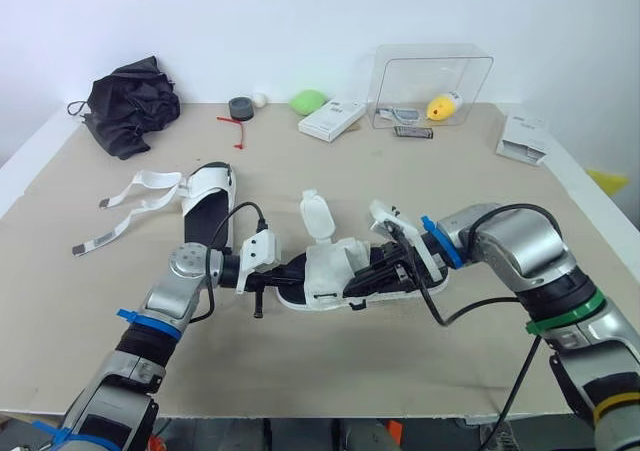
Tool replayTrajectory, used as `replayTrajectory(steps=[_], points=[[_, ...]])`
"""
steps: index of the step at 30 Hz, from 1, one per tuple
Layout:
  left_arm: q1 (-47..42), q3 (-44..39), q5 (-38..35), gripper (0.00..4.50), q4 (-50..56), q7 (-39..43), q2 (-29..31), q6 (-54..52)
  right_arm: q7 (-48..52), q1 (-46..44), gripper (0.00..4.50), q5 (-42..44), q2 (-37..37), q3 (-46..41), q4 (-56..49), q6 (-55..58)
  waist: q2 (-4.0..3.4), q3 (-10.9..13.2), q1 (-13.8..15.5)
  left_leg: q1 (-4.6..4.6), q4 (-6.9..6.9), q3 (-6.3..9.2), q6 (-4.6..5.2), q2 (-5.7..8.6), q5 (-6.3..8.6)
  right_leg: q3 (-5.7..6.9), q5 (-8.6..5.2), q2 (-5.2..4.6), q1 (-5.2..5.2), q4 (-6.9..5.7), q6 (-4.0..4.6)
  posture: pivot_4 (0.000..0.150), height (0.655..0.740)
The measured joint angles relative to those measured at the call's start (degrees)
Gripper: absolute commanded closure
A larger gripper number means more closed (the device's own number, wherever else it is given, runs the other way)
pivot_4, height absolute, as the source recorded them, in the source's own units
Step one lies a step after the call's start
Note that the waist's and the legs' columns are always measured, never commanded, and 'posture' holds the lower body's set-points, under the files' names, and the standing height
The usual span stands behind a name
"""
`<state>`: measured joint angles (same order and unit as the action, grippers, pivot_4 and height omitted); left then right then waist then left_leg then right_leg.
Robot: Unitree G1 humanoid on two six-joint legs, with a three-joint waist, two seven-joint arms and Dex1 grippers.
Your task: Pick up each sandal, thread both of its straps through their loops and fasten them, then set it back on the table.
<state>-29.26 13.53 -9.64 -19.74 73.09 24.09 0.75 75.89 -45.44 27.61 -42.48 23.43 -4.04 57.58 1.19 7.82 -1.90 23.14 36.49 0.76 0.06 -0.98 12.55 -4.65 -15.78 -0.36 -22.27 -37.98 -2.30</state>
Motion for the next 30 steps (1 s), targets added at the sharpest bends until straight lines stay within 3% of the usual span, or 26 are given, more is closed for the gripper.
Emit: replayTrajectory(steps=[1,2,7,13,18,22,27,30], points=[[0.01,-0.01,0.0,4.5,-0.03,-0.1,0.12,-0.07,-0.37,-0.05,3.76,-0.24,0.78,-0.49,0.99,-0.18,0.01,-0.02,-0.02,-0.06,0.0,0.0,0.0,-0.05,0.0,0.0,-0.01,0.05,0.05,0.0,-0.01,0.15,0.74],[0.01,-0.01,0.0,4.5,-0.03,-0.2,0.11,-0.08,-0.48,-0.05,3.59,-0.29,0.89,-0.59,1.41,-0.3,0.01,-0.02,-0.02,-0.06,0.0,0.02,0.0,-0.05,0.0,0.01,-0.01,0.06,0.06,0.0,0.0,0.15,0.74],[-0.02,0.0,0.0,4.5,-0.01,-0.11,-0.09,-0.08,1.12,-0.1,1.37,1.17,-0.31,-2.26,1.96,-0.02,-0.01,0.0,0.03,-0.01,0.0,0.11,0.0,-0.02,0.0,0.07,-0.01,0.01,0.04,-0.01,0.09,0.15,0.74],[-0.26,0.24,-0.01,4.5,-0.15,0.08,-0.67,-0.09,3.42,2.33,1.37,10.08,-7.92,-15.27,-4.41,2.9,-0.06,0.04,0.31,0.08,0.01,0.28,-0.02,0.11,0.04,0.21,-0.03,-0.14,0.08,-0.01,0.19,0.15,0.74],[-0.68,0.34,-0.01,4.5,-0.99,0.13,-1.09,0.04,-0.1,11.56,1.37,15.43,-11.46,-22.54,-13.03,7.15,-0.05,0.04,0.61,0.09,0.01,0.39,-0.02,0.11,0.05,0.33,-0.09,-0.13,0.13,-0.01,0.15,0.15,0.74],[-1.5,0.28,0.01,4.5,-2.6,0.57,-1.14,0.17,-8.86,16.92,1.37,18.62,-8.74,-26.14,-18.75,12.24,-0.11,0.01,0.58,-0.05,0.06,0.35,-0.03,0.09,0.03,0.29,-0.15,-0.1,0.23,-0.02,0.01,0.15,0.74],[-2.54,0.31,0.06,4.5,-4.7,1.05,-2.52,0.77,-21.94,24.16,1.37,17.6,-2.35,-23.46,-21.78,15.09,-0.09,0.01,0.7,-0.07,0.1,0.42,-0.1,0.17,-0.03,0.37,-0.18,-0.18,0.34,-0.01,-0.09,0.15,0.74],[-3.14,0.42,0.07,4.5,-5.66,1.81,-2.73,1.43,-24.61,25.49,1.37,17.16,-2.09,-23.14,-21.78,15.33,-0.09,0.02,0.7,-0.04,0.11,0.4,-0.1,0.29,-0.03,0.36,-0.23,-0.33,0.34,-0.01,-0.19,0.15,0.74]])
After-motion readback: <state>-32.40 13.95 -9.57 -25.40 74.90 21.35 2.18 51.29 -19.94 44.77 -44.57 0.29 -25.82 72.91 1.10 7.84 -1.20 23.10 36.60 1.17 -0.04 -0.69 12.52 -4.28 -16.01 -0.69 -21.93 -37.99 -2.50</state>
